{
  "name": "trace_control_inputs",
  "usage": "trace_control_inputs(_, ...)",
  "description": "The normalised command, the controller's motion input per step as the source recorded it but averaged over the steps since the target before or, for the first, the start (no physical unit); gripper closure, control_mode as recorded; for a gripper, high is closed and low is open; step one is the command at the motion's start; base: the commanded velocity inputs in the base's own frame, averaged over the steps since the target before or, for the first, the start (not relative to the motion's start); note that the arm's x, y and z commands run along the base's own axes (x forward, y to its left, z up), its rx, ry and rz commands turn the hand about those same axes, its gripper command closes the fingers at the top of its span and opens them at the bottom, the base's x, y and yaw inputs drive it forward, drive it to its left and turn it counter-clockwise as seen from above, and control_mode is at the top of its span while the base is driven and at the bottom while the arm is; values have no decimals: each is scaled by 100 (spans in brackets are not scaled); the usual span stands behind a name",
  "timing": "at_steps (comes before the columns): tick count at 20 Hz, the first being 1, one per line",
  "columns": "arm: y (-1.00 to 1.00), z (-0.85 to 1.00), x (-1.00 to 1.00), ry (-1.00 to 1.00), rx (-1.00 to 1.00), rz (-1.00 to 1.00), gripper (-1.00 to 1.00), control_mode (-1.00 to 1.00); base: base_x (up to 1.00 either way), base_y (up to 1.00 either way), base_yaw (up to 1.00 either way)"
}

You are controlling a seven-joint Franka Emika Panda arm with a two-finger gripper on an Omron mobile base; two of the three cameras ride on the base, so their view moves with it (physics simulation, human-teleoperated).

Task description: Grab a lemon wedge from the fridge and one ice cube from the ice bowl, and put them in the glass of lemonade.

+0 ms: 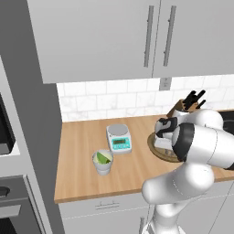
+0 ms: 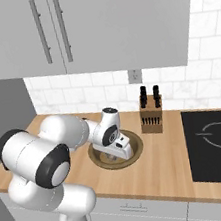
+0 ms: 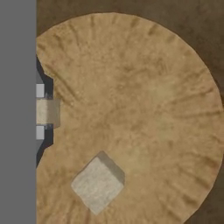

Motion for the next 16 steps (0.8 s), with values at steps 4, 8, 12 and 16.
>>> trace_control_inputs(4,0,0,0,0,0,0,100,-100,0,0,0)
trace_control_inputs(8,0,4,0,0,0,0,100,-100,0,0,0)
trace_control_inputs(12,-2,29,0,-4,5,0,100,-100,0,0,0)
trace_control_inputs(16,-1,47,0,-12,11,0,100,-100,0,0,0)
